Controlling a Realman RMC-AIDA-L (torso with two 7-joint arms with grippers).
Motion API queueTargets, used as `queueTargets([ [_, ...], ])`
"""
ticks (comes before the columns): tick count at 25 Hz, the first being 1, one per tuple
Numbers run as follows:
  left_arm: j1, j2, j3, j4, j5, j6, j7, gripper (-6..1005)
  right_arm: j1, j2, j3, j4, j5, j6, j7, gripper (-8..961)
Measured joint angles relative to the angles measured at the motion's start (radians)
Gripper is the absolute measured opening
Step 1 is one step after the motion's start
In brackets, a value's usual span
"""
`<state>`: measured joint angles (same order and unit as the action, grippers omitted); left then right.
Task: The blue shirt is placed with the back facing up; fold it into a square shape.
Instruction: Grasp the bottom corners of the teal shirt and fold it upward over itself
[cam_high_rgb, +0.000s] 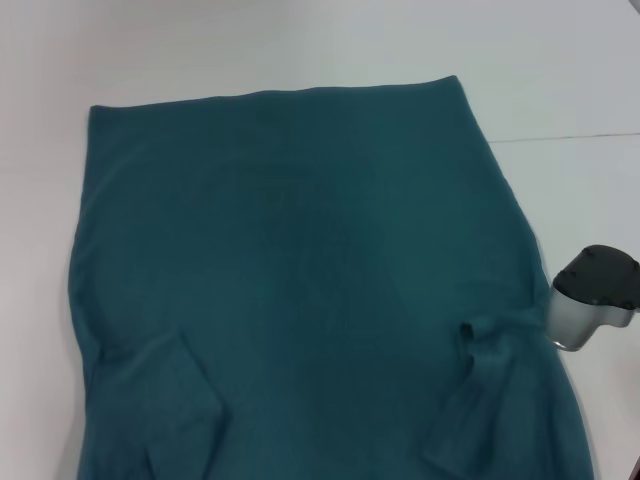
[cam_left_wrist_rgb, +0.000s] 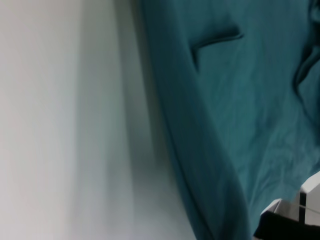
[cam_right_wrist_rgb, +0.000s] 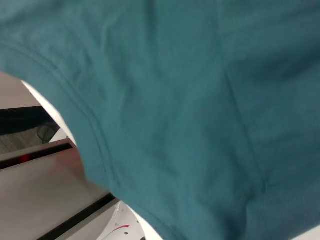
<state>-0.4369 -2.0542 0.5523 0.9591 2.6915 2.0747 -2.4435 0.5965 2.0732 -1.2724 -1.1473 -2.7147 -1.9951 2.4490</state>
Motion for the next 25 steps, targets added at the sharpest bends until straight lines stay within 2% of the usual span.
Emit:
queueTargets([
  [3, 0.006, -0.002, -0.002, -0.024, 0.002, 0.001, 0.006, 16, -0.006, -0.002, 0.027, -0.001, 0.013, 0.004, -0.008, 57],
  [8, -0.007, 0.005, -0.013, -0.043, -0.058, 0.005, 0.021, 16, 0.002, -0.004, 0.16, -0.022, 0.018, 0.007, -0.041, 56],
  [13, -0.051, 0.039, -0.062, -0.051, -0.123, 0.005, 0.031, 17, 0.029, -0.02, 0.346, -0.082, 0.019, 0.01, -0.068, 56],
  [19, -0.139, 0.091, -0.19, -0.058, -0.168, -0.007, 0.047, 17, 0.089, -0.064, 0.594, -0.069, 0.027, 0.079, -0.098, 56],
  [22, -0.185, 0.113, -0.238, -0.057, -0.208, -0.037, 0.053, 17, 0.101, -0.075, 0.651, -0.057, 0.104, 0.168, -0.09, 56],
  [25, -0.215, 0.119, -0.246, -0.064, -0.248, -0.105, 0.055, 17, 0.107, -0.078, 0.65, -0.02, 0.195, 0.271, -0.072, 56],
])
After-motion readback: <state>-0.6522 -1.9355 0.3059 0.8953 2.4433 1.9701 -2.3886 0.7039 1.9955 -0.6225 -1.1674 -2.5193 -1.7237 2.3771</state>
